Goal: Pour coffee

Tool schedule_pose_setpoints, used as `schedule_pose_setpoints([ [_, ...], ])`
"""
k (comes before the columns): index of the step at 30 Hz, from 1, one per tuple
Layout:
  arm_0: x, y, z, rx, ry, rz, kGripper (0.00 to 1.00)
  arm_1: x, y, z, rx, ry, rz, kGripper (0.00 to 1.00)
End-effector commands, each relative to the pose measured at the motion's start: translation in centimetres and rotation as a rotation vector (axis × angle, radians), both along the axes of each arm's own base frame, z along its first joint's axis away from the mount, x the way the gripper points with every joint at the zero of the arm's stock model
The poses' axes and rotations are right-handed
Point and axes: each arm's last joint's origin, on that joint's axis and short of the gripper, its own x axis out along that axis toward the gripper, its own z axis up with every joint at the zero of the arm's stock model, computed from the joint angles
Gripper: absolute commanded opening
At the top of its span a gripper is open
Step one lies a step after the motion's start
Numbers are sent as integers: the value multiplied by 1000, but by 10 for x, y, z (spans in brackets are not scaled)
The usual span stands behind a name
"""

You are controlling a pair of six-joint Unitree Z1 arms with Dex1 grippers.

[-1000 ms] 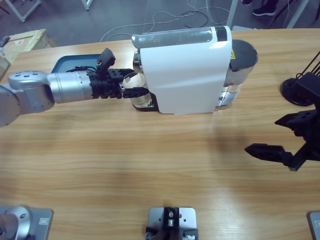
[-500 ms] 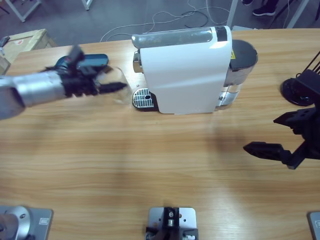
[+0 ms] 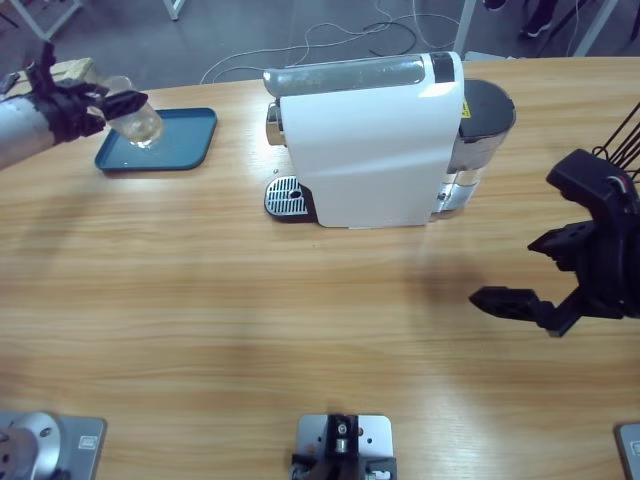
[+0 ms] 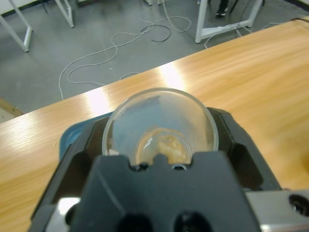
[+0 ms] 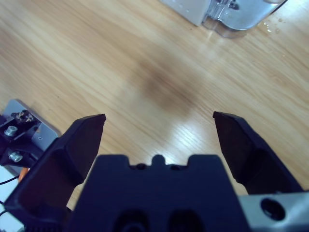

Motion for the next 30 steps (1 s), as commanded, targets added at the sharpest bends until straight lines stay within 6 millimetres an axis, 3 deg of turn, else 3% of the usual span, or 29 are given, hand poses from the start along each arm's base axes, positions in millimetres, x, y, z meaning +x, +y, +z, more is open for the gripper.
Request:
schedule_pose_setpoints([
  [1, 42, 14, -35, 8, 82, 101, 0, -5, -2, 1, 12, 8, 12, 1000],
  [9, 54, 14, -50, 10, 113, 103, 0, -22, -26, 12, 29, -9, 10, 1000],
  [19, 69, 17, -54, 19, 121, 147, 0, -27, -33, 13, 13, 5, 11, 1000],
  [30, 84, 16, -51, 40, 286, 147, 0, -26, -31, 4, -3, 18, 11, 1000],
])
